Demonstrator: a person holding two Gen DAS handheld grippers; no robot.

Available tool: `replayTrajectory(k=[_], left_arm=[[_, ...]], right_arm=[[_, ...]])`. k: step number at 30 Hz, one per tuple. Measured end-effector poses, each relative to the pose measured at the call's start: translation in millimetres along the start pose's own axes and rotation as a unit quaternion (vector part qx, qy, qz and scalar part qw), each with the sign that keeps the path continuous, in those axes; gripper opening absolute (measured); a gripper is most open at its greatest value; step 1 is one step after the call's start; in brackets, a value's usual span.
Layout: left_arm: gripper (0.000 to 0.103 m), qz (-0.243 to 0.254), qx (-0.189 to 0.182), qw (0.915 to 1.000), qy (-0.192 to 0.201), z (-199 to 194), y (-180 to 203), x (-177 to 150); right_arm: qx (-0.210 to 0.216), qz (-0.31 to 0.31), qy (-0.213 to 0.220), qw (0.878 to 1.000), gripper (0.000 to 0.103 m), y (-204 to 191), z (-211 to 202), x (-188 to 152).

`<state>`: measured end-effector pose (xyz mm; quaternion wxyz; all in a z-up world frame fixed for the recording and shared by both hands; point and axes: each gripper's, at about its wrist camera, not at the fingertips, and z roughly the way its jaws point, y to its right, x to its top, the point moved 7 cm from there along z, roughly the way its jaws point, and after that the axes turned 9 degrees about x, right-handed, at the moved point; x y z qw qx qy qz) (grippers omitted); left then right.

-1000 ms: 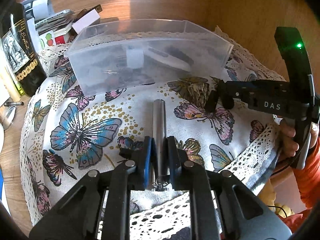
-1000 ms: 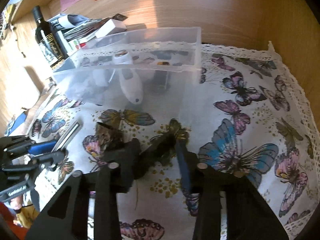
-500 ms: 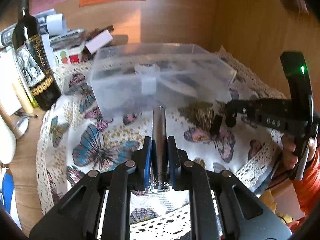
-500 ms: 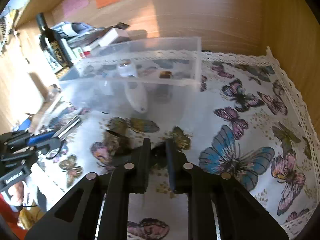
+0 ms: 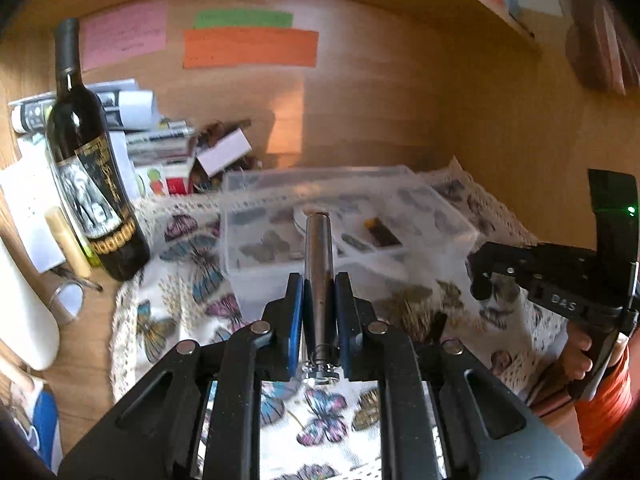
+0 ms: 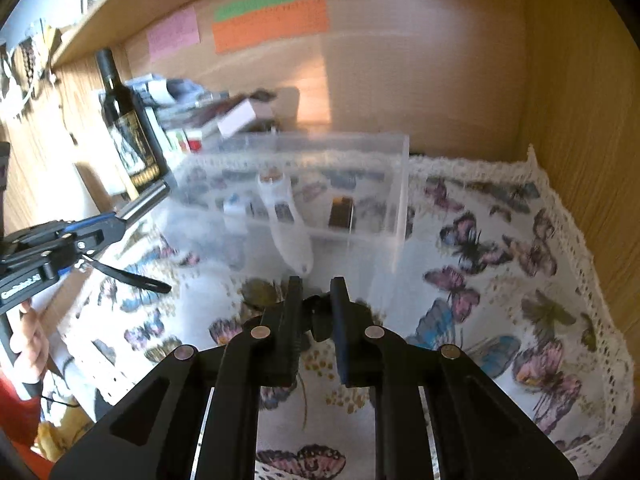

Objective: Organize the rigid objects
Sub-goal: 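Carry the metal rod into the box while the right tool places the black piece there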

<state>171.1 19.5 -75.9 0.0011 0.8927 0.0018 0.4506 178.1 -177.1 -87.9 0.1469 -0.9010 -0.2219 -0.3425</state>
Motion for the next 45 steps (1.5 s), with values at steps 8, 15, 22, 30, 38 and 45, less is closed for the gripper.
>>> replayTrajectory(k=[8,15,22,30,38,45], left_arm=[[0.015,-0.021,0.003,0.9996,0.018,2.2,-19.4,41.1],[0.015,-0.032,0.021,0.9988,0.030,16.1,-28.8,66.7],[0.015,-0.023,0.028,0.9993,-0.009,56.7,-28.6,61.3],[0.015,-0.009,0.036,0.9977,-0.056,94.3,-29.9,42.8],[0.014,0.004,0.034,0.9966,-0.075,103.8,-24.1,33.6],[0.026,0.015,0.033,0.9977,-0.058,85.2,-15.5,37.2]], right_arm=[[-0.001,-0.008,0.048,0.999,0.013,-5.0,-10.7,39.3],[-0.003,-0.025,0.066,0.998,0.013,-5.8,-2.9,70.4],[-0.009,-0.033,0.029,0.999,0.013,-0.3,34.1,71.7],[-0.029,-0.036,-0.034,0.998,0.013,11.3,76.0,53.1],[-0.032,-0.040,-0.061,0.997,0.013,11.6,88.4,44.8],[-0.025,-0.039,-0.060,0.997,0.016,6.0,79.6,45.6]])
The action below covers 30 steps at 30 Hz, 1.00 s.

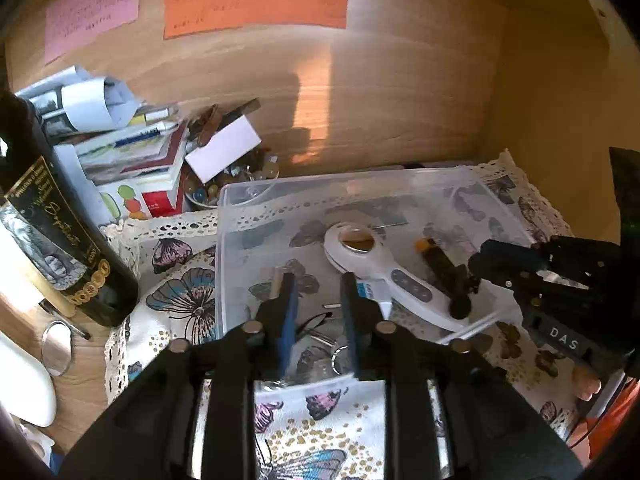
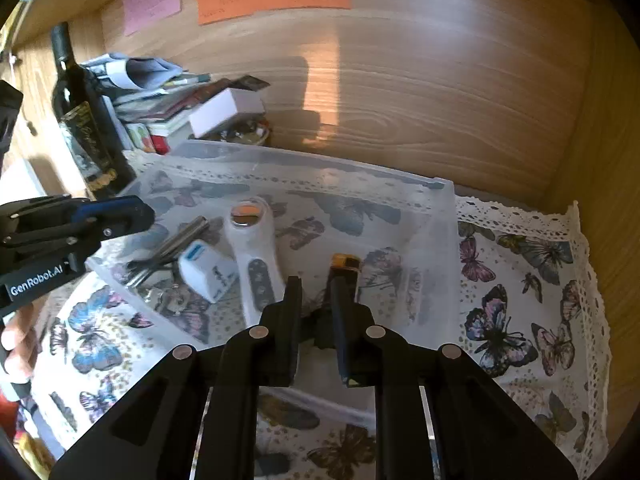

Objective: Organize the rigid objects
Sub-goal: 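Carry the metal rod into the box while the right tool places the black piece there, then grasp the gold ring with the left tool while the right tool grasps a black rectangular piece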

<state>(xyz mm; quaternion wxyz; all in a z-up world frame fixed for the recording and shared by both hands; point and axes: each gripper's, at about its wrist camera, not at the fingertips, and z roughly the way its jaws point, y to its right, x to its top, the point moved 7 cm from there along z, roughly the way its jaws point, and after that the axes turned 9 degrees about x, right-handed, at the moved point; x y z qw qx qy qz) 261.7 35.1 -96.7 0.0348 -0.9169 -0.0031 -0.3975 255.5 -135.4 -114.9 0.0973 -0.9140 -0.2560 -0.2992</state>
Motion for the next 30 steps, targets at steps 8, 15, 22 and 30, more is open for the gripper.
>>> replayTrajectory(k=[8,15,22,30], left_arm=[[0.058,0.008,0.002,0.9993,0.037,-34.3,5.5,-3.9],[0.071,0.014,-0.024,0.9993,0.024,-43.0,23.8,-24.1],[0.071,0.037,-0.056,0.9976,-0.015,-31.5,56.7,-51.9],[0.059,0.054,-0.100,0.9905,-0.077,-4.0,96.6,-76.1]], right_arm=[[-0.002,-0.002,0.037,0.999,0.038,-3.3,-35.6,-1.2],[-0.013,-0.004,0.056,0.998,0.062,-0.8,-62.2,-17.1],[-0.019,0.002,0.051,0.999,0.069,7.3,-72.5,-45.4],[-0.016,0.017,0.027,0.999,0.069,19.5,-69.8,-76.4]])
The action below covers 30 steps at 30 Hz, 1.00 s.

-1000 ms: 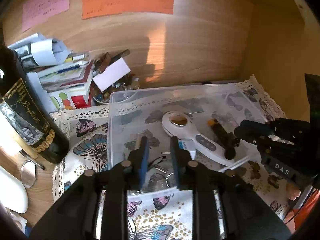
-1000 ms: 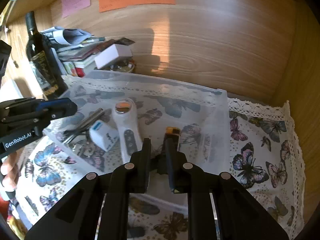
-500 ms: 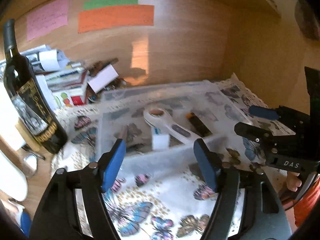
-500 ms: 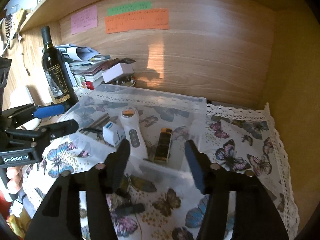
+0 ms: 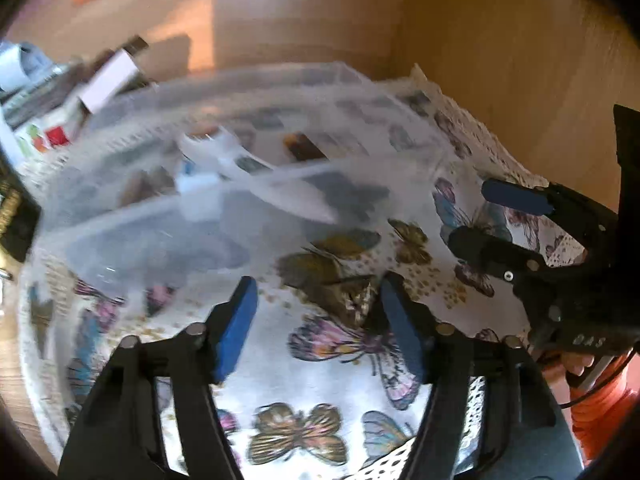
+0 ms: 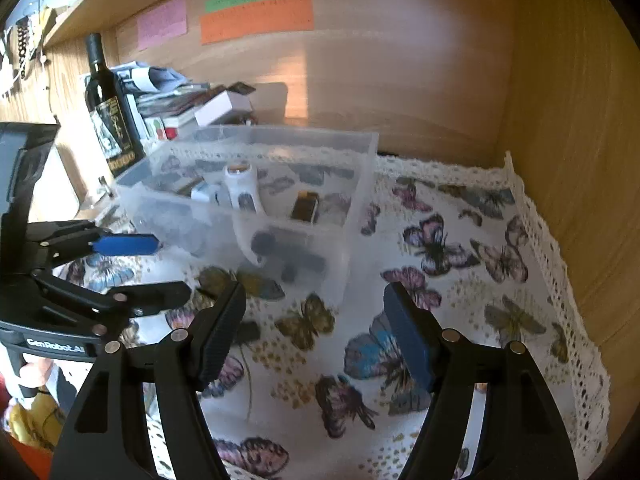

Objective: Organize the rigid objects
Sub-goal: 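Grasp the gold ring with the left tool while the right tool grasps a black rectangular piece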

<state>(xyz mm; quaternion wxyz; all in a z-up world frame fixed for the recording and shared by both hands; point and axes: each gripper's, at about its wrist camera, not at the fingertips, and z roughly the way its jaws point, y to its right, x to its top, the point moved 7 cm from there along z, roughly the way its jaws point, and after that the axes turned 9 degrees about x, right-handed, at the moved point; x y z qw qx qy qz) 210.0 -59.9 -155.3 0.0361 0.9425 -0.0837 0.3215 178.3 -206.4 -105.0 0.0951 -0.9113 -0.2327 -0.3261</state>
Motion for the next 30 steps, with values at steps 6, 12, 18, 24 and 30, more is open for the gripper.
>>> replayTrajectory(k=[6,12,18,24,30], left_arm=[[0.032,0.007,-0.017,0.9996,-0.023,16.0,10.7,-5.9],[0.031,-0.002,-0.005,0.9999,0.011,-4.7,-3.5,-6.8],[0.031,-0.012,0.020,0.9991,0.036,-26.6,-28.2,-12.3],[0.031,-0.023,0.029,0.9983,0.046,-38.6,-46.2,-21.0],[0.031,-0.033,0.030,0.9971,0.062,-46.0,-51.7,-16.5]], right_arm=[[0.011,0.002,-0.024,1.000,0.069,-2.7,9.3,-16.5],[0.041,-0.016,-0.048,0.998,0.069,-24.5,24.7,-20.0],[0.060,-0.049,-0.081,0.994,0.069,-49.0,46.1,-24.4],[0.059,-0.060,-0.102,0.991,0.042,-53.8,56.8,-28.1],[0.051,-0.042,-0.071,0.995,0.042,-51.2,46.2,-17.8]])
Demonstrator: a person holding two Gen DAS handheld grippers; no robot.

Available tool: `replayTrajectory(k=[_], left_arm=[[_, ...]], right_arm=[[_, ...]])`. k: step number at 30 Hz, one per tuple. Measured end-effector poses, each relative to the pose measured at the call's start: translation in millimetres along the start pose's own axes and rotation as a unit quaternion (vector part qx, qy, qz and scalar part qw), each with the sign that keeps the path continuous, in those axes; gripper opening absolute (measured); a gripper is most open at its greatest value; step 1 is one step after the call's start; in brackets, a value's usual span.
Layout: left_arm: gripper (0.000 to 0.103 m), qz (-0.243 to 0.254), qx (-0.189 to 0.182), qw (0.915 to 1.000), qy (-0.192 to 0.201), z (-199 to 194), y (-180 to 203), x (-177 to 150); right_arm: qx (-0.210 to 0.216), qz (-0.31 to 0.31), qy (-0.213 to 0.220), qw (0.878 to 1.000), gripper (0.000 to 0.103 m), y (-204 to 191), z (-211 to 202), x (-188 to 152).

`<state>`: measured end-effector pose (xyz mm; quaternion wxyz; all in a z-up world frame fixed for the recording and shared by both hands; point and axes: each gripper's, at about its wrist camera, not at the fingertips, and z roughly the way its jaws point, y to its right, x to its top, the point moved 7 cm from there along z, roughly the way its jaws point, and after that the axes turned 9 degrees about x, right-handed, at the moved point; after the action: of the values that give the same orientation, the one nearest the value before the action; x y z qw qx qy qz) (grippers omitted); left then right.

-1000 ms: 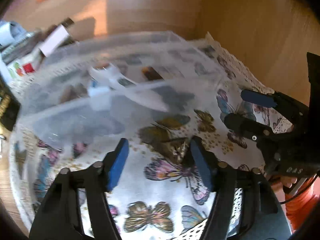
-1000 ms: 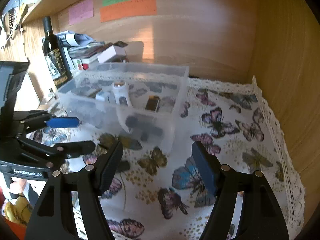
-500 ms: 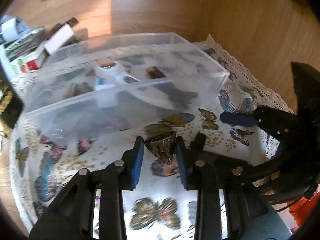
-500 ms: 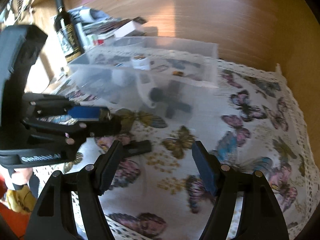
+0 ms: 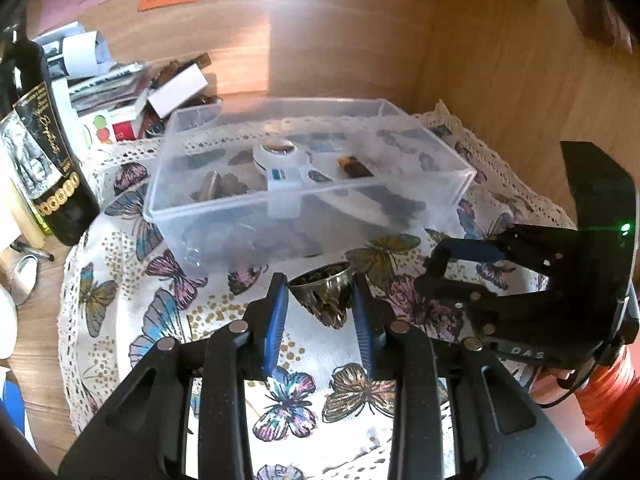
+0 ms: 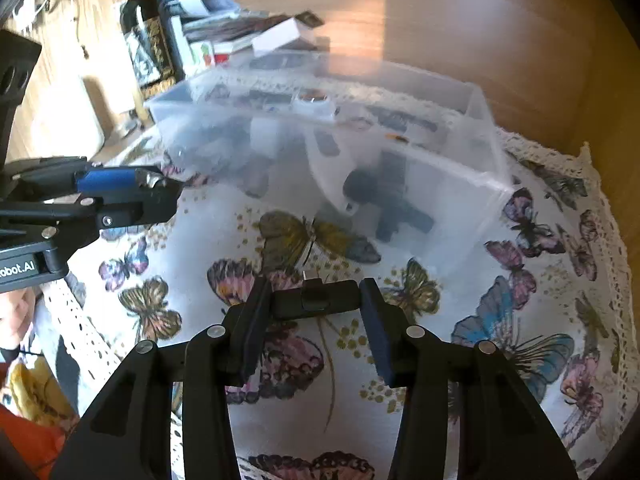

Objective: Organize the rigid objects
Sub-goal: 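Grasp the gold ring with the left tool while the right tool grasps a black rectangular piece, then lower the ring into the box while the right tool releases the black piece inside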

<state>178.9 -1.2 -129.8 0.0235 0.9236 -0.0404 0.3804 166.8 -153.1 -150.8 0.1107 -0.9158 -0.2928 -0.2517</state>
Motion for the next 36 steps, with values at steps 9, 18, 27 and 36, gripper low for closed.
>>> replayTrajectory(k=[9,18,27,36], left_arm=[[0.032,-0.010,0.006,0.9992,0.038,-15.6,-5.3,26.9],[0.032,-0.016,0.016,0.9970,0.074,-25.6,-12.5,63.7],[0.032,-0.010,0.009,0.9990,0.042,14.4,-3.8,78.4],[0.032,-0.012,0.008,0.9999,0.005,47.6,-1.6,70.5]], right_arm=[[-0.017,-0.001,0.093,0.996,0.042,-1.9,-47.6,41.4],[-0.023,0.014,0.166,0.986,0.042,5.2,-77.8,81.3],[-0.024,0.037,0.129,0.991,0.042,20.1,-35.2,90.5],[-0.032,0.035,0.075,0.996,0.042,28.9,8.0,84.0]])
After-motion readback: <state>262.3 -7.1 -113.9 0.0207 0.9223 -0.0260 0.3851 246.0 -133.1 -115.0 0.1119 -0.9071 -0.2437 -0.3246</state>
